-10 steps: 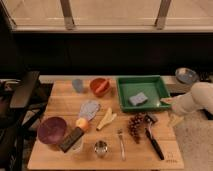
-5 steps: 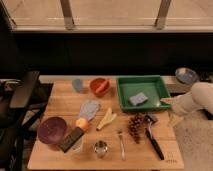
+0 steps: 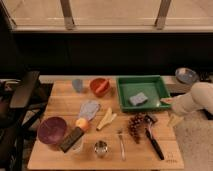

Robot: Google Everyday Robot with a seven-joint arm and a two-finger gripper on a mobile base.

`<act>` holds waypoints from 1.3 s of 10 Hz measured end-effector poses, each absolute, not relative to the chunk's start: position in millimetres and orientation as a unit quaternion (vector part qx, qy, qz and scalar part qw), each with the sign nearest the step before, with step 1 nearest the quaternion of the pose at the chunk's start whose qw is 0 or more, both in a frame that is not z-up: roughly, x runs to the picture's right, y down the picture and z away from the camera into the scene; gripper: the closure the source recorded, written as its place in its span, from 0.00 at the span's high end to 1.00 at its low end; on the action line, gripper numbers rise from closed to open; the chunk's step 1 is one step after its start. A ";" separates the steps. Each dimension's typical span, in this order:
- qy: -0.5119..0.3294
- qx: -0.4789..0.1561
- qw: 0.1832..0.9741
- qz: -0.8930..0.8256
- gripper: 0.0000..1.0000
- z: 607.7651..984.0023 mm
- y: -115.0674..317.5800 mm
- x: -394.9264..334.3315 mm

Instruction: Place sponge in metal cup

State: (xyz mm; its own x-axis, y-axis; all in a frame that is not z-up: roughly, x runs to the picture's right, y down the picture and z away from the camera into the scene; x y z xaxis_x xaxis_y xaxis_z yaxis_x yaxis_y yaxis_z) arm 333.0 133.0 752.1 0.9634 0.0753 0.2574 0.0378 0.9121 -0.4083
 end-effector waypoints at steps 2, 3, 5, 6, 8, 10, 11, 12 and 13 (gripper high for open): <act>-0.135 -0.209 0.968 0.010 0.80 752.1 133.0 333.1; -0.135 -0.209 0.968 0.010 0.80 752.1 133.0 333.0; -0.135 -0.209 0.968 0.010 0.80 752.1 133.0 333.0; -0.135 -0.209 0.968 0.010 0.80 752.1 133.0 333.1; -0.132 -0.206 0.970 0.007 0.80 751.3 131.6 333.9; -0.115 -0.188 0.975 -0.008 0.80 743.2 113.9 333.0; -0.112 -0.180 0.977 -0.017 0.80 736.4 97.8 329.1; -0.110 -0.174 0.978 -0.031 0.80 729.0 78.1 323.2; -0.110 -0.170 0.978 -0.045 0.80 725.0 59.7 314.2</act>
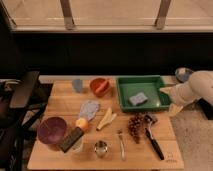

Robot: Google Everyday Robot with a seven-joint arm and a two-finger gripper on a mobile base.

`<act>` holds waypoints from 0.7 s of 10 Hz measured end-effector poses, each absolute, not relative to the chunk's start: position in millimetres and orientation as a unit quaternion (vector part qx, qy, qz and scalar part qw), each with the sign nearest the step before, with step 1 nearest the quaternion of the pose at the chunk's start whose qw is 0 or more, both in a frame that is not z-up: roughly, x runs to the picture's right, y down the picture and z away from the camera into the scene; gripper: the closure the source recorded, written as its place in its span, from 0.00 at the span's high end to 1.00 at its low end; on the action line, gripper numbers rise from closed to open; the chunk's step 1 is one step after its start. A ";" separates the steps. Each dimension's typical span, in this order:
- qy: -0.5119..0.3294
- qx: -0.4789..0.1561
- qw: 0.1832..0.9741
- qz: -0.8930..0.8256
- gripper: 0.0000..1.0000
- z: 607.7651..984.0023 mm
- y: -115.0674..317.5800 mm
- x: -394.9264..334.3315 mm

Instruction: Place sponge in metal cup

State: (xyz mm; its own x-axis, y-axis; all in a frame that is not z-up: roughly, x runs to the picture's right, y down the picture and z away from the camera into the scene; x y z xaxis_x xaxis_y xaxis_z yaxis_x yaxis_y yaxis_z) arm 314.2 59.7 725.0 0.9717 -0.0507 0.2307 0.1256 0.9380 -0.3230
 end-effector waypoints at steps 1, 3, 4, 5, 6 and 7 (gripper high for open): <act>-0.106 -0.168 0.978 -0.062 0.80 724.3 42.4 306.4; -0.104 -0.168 0.976 -0.096 0.80 738.8 19.5 286.0; -0.105 -0.169 0.973 -0.116 0.80 754.3 9.7 267.9; -0.106 -0.174 0.970 -0.133 0.80 771.2 4.9 252.6; -0.108 -0.179 0.967 -0.147 0.80 785.5 3.1 239.0; -0.110 -0.186 0.962 -0.164 0.80 802.4 3.5 224.0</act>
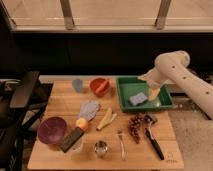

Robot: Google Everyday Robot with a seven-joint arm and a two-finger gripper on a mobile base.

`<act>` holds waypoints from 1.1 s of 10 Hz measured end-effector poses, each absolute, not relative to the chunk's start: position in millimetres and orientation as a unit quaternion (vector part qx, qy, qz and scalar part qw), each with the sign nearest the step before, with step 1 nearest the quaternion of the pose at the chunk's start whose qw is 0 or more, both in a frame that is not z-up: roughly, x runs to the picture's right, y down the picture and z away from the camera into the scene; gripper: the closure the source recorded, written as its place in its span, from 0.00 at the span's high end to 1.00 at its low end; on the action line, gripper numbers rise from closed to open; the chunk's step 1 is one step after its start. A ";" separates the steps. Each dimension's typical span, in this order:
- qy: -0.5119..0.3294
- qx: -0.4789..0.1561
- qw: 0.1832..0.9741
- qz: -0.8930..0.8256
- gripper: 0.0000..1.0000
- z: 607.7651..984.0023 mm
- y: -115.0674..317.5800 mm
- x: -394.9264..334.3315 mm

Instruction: Place sponge in metal cup

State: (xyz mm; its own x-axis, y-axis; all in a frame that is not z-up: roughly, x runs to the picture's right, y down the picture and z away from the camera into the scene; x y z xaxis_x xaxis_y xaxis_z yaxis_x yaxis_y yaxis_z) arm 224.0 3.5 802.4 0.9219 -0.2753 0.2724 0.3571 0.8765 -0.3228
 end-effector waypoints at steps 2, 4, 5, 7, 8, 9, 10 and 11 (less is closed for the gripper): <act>-0.114 -0.198 0.956 -0.183 0.80 820.4 3.4 210.6; -0.113 -0.199 0.956 -0.182 0.80 820.4 4.2 213.5; -0.114 -0.199 0.956 -0.183 0.80 820.6 3.8 211.5; -0.112 -0.198 0.956 -0.183 0.80 820.7 4.3 211.8; -0.102 -0.192 0.959 -0.183 0.80 822.5 4.8 215.8; -0.101 -0.191 0.959 -0.184 0.80 825.9 4.4 216.6; -0.101 -0.191 0.959 -0.184 0.80 831.5 3.3 214.5; -0.101 -0.191 0.959 -0.182 0.80 838.9 1.6 214.5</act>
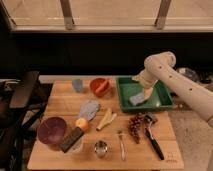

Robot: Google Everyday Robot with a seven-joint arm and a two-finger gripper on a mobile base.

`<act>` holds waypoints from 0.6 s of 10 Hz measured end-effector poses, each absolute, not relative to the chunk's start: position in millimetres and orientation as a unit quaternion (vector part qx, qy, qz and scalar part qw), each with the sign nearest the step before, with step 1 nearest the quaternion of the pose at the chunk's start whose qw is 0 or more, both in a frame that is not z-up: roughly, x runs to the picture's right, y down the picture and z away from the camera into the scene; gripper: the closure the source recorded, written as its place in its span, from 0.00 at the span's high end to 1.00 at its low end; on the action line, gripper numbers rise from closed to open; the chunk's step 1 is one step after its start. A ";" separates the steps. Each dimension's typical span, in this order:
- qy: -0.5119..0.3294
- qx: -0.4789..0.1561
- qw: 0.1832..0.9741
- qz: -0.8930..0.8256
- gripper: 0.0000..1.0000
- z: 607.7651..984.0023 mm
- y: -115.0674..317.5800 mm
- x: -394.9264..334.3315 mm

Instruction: Place sponge in metal cup

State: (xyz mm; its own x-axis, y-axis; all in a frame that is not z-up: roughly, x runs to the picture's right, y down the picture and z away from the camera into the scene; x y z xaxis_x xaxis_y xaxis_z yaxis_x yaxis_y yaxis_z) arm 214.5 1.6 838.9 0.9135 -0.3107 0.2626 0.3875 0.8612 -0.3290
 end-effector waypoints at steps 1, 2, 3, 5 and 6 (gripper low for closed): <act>-0.100 -0.192 0.960 -0.180 0.80 844.2 1.1 217.1; -0.100 -0.195 0.960 -0.175 0.80 850.7 2.5 221.5; -0.101 -0.199 0.960 -0.171 0.80 857.6 3.6 223.8; -0.106 -0.204 0.959 -0.164 0.80 869.7 5.5 226.7; -0.107 -0.207 0.959 -0.159 0.80 874.3 6.8 230.8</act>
